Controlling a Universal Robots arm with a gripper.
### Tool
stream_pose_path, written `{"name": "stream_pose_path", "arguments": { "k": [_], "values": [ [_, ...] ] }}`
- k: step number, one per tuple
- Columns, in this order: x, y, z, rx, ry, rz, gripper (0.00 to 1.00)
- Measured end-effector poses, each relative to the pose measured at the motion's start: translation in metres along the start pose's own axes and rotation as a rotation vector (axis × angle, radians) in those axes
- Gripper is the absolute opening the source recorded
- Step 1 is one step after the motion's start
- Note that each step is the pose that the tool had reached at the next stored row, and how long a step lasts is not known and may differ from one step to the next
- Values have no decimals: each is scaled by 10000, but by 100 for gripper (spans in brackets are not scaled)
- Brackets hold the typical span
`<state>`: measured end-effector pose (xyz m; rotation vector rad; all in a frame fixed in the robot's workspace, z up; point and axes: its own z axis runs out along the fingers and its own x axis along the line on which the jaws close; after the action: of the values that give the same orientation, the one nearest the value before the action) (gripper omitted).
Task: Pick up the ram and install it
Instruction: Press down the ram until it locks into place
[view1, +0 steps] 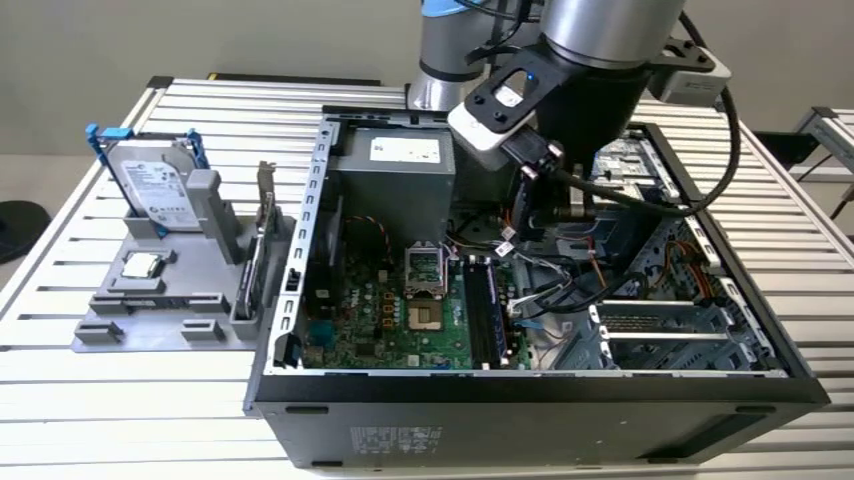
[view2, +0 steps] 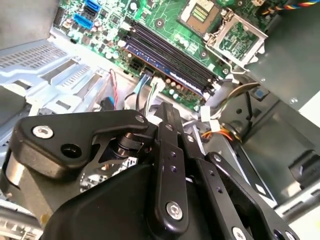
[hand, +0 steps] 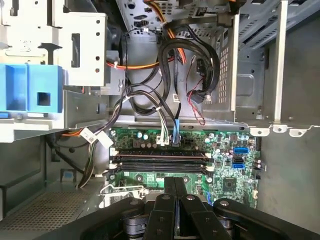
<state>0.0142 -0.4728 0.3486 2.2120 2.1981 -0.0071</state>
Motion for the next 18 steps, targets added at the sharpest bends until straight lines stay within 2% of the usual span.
{"name": "stream_pose_path", "arguments": {
  "k": [10,18],
  "values": [
    [-4,3,-206,1,-1,0,0],
    [-5,3,-226,1,-13,-1,0]
  ]
}}
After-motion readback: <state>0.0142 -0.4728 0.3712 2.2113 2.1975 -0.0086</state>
